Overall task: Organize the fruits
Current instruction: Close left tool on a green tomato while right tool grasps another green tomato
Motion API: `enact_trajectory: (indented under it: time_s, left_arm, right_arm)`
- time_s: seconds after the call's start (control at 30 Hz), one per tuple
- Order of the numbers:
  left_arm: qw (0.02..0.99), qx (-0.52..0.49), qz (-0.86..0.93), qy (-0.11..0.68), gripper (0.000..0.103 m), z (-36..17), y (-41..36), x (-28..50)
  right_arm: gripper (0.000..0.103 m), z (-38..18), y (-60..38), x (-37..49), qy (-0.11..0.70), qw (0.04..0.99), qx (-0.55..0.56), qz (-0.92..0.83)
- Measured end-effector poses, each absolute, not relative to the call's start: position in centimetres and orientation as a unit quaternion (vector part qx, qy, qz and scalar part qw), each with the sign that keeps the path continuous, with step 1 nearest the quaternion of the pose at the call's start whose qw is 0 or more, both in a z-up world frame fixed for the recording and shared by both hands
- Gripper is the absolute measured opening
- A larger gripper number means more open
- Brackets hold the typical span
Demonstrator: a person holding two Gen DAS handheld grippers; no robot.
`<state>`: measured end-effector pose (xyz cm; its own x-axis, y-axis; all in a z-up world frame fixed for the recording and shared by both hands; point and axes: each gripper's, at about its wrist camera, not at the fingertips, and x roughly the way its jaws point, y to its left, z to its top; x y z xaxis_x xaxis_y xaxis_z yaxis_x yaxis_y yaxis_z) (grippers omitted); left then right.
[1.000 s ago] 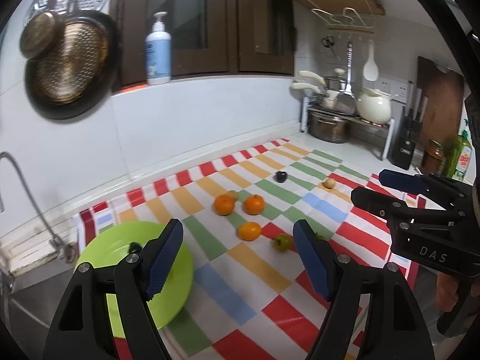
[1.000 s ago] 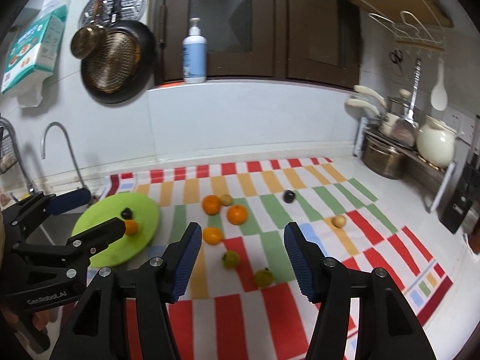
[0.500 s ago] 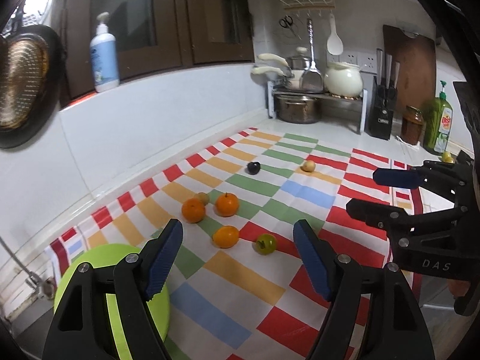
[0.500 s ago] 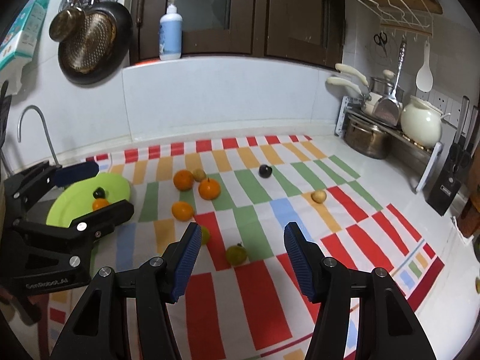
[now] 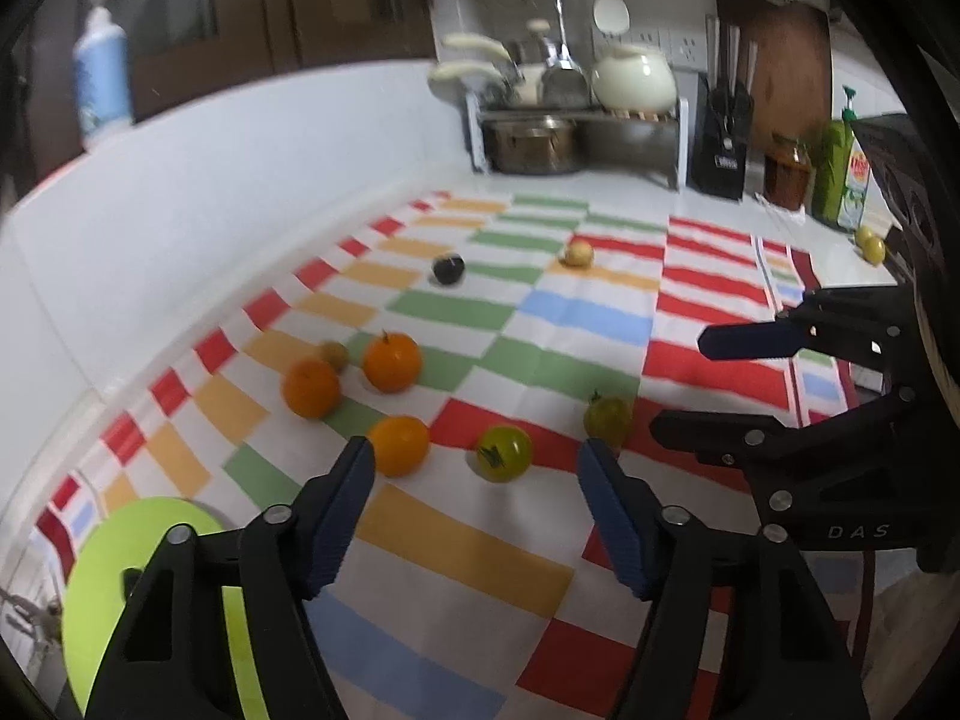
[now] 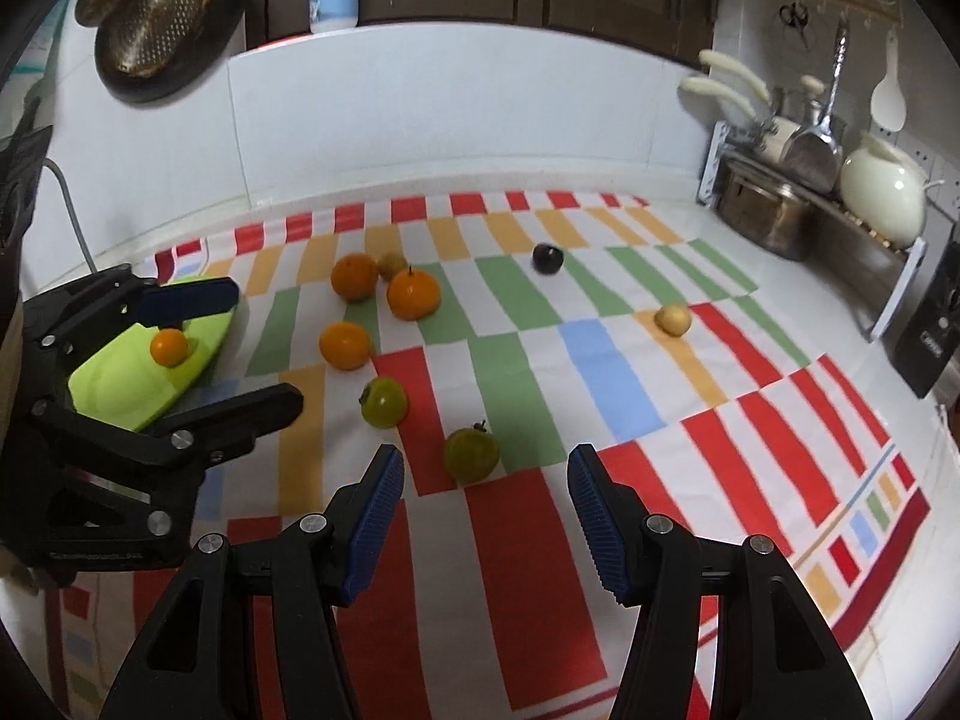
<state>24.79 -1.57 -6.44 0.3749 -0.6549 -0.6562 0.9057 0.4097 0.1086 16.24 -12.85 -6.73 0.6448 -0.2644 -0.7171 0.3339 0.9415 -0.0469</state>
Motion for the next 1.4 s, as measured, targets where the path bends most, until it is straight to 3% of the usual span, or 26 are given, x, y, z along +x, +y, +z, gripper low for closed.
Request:
enact_trajectory:
  time_s: [0.3,0.47,0.7,0.87,0.97,1.4]
  left_arm:
    - [0.769,0.26,-0.504,0.294,0.058,-8.5,-3.6,25.9]
    - [0.757,0.266,-0.511,0.308,0.046,-9.3,-4.5,26.6]
    - [0.744,0.266,-0.519,0.327,0.044,-10.1,-5.5,27.3]
    - [0.74,0.262,-0.519,0.339,0.03,-10.5,-5.8,27.5]
    - [0.742,0.261,-0.517,0.338,0.029,-10.6,-5.8,27.4]
    - [0.79,0.211,-0.47,0.334,0.029,-7.6,-3.6,26.5]
  right_arm:
    - [0.052,-9.2,-14.4,17.7,0.418,0.895,0.059,-0.148]
    - [0.046,-9.9,-14.6,18.4,0.424,0.894,0.054,-0.133]
    - [0.044,-10.4,-14.9,19.2,0.429,0.893,0.057,-0.122]
    - [0.036,-10.6,-15.1,19.6,0.431,0.892,0.057,-0.119]
    - [0.031,-10.6,-15.3,19.6,0.433,0.891,0.056,-0.121]
    - [0.03,-8.8,-14.7,18.9,0.415,0.9,0.059,-0.118]
